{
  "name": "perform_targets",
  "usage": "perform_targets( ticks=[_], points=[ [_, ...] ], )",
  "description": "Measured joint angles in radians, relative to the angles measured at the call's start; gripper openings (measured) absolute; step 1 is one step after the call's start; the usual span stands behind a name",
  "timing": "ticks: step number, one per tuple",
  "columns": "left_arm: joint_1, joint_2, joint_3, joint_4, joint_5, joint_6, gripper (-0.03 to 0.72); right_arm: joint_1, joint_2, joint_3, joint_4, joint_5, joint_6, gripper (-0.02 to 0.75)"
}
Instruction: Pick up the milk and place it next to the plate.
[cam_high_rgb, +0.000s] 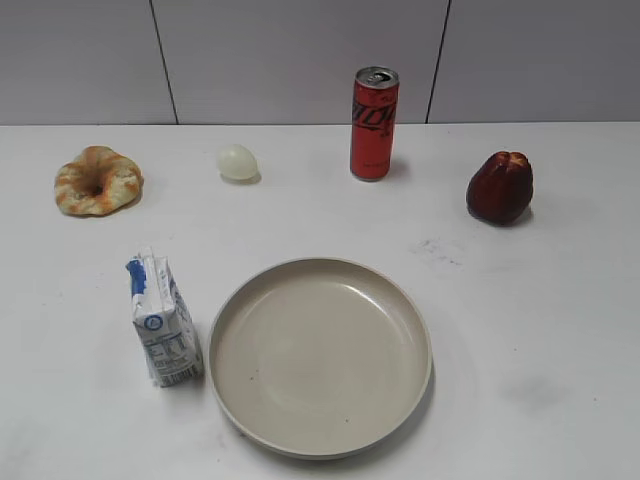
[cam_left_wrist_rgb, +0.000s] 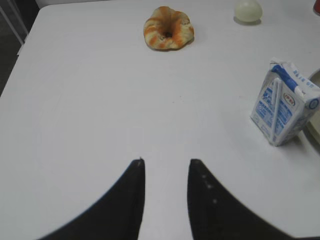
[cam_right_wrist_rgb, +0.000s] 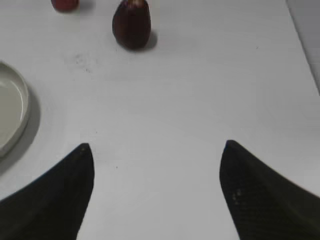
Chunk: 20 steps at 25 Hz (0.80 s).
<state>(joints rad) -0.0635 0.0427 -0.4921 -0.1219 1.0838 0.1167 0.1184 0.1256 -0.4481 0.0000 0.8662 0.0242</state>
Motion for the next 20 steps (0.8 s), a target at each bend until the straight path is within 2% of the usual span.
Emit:
perform_targets(
  ticks=[5, 20],
  points=[
    [0.000, 0.000, 0.000, 0.000, 0.000, 0.000, 0.229, 0.000, -0.052, 0.022, 0.000, 0.078, -0.010, 0.592],
    [0.000, 0.000, 0.000, 0.000, 0.000, 0.000, 0.229, 0.000, -0.082, 0.031, 0.000, 0.079, -0.018, 0.589]
  ],
)
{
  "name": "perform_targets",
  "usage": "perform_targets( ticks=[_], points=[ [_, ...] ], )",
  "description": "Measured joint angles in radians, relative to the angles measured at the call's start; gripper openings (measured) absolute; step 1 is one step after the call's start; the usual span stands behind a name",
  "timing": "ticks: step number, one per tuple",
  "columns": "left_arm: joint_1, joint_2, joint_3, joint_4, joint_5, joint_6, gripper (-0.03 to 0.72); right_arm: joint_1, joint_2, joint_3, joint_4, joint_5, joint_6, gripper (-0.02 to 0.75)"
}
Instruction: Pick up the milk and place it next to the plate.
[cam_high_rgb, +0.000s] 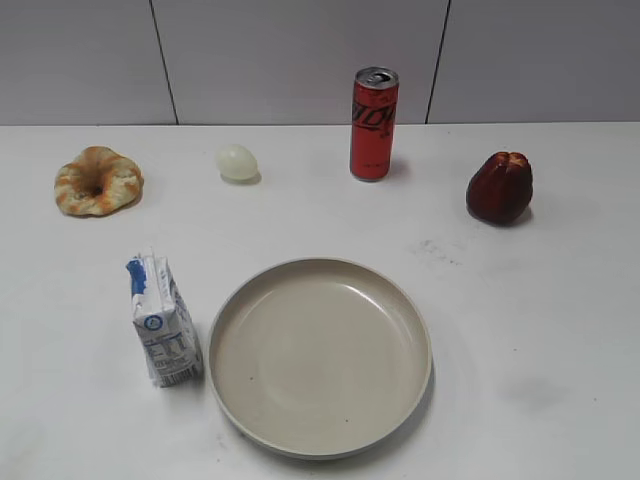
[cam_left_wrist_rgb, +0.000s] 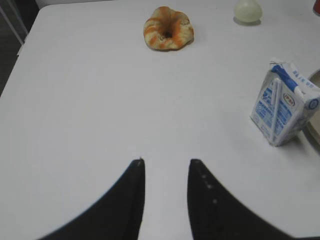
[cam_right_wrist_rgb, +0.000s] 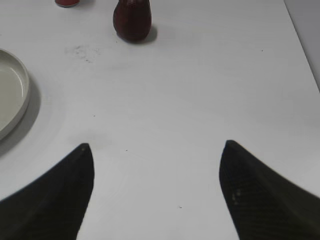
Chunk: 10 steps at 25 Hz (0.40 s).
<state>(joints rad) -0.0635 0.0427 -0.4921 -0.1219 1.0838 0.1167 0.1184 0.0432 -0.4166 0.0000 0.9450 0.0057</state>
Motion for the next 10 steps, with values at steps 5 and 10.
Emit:
perform_targets(
  ticks=[5, 10],
  points=[
    [0.001, 0.000, 0.000, 0.000, 0.000, 0.000, 0.229, -0.002, -0.047, 0.000, 0.000, 0.000, 0.000, 0.589],
    [0.001, 0.000, 0.000, 0.000, 0.000, 0.000, 0.229, -0.002, -0.048, 0.000, 0.013, 0.000, 0.001, 0.589]
  ],
)
